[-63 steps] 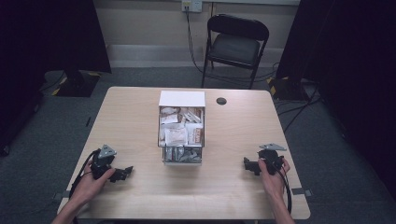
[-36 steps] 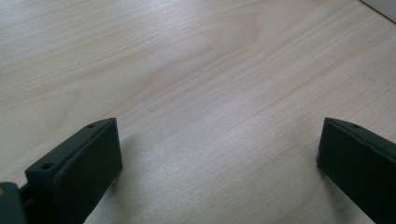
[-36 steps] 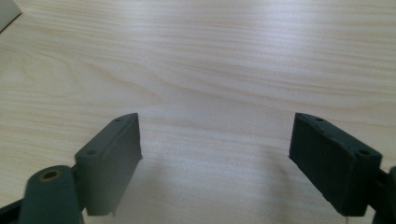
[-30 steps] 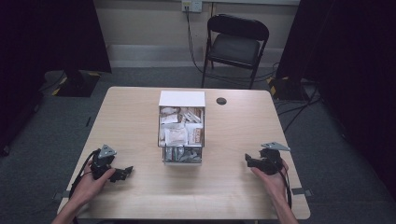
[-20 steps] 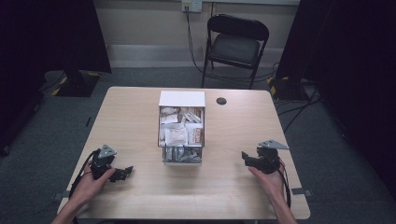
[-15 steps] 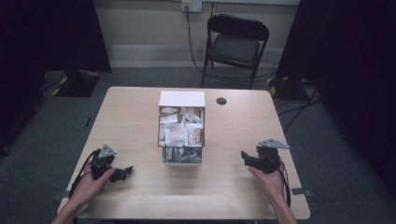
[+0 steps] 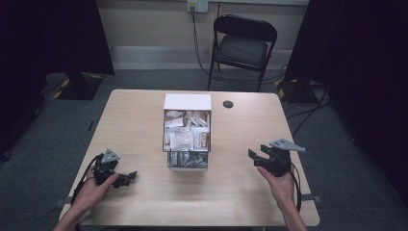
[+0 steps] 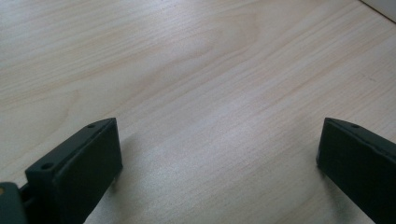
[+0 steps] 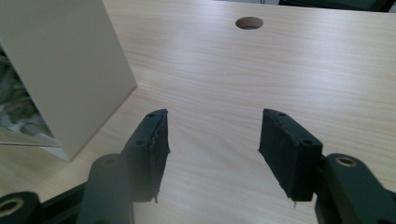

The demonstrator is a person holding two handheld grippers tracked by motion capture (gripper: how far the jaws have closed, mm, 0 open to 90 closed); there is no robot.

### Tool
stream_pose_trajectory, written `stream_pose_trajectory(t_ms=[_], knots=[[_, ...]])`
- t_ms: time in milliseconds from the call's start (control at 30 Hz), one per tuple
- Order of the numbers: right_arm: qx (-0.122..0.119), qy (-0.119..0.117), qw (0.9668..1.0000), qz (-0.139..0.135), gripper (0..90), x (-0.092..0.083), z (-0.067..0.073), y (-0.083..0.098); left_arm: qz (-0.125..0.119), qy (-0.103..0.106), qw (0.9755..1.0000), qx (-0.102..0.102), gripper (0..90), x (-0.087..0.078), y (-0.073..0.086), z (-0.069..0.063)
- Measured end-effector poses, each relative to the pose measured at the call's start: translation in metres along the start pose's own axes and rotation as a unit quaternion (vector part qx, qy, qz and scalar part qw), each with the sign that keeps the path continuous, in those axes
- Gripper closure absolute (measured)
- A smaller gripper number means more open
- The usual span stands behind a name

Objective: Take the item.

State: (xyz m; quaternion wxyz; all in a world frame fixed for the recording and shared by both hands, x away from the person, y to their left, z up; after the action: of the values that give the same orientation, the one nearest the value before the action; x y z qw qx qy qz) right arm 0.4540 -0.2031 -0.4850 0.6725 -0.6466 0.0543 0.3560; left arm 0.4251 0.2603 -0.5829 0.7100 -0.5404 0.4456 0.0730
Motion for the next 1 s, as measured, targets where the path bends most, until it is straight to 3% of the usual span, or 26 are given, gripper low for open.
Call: stream_pose_trajectory(t_ms=[400,667,1000], knots=[[0.003,-0.047,0.9987,-0.018,50.3,-0.015,0.025,-0.022,-0.001,0.0,1.0,-0.001,0.0,0.0,0.0,0.0],[-0.011,-0.078,0.9966,-0.025,52.3,-0.026,0.049,-0.037,-0.002,0.001,1.0,-0.004,0.0,0.0,0.0,-0.001],[-0.027,-0.133,0.9897,-0.045,52.3,-0.043,0.082,-0.059,-0.002,0.001,1.0,-0.004,0.0,0.0,0.0,-0.001]])
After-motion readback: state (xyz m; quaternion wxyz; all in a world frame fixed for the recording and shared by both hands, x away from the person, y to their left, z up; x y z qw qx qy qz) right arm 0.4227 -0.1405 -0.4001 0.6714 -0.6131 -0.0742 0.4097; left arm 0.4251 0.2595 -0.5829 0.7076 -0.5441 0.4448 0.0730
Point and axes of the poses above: each handheld gripper's, and its own axes: x roughly forward along the jaws, y roughly out of its underside, z roughly to its left, the point moved 10 cm from there along x, roughly forward along the jaws, and after that the axes turned 4 degrees about x, right-handed, at the moved point
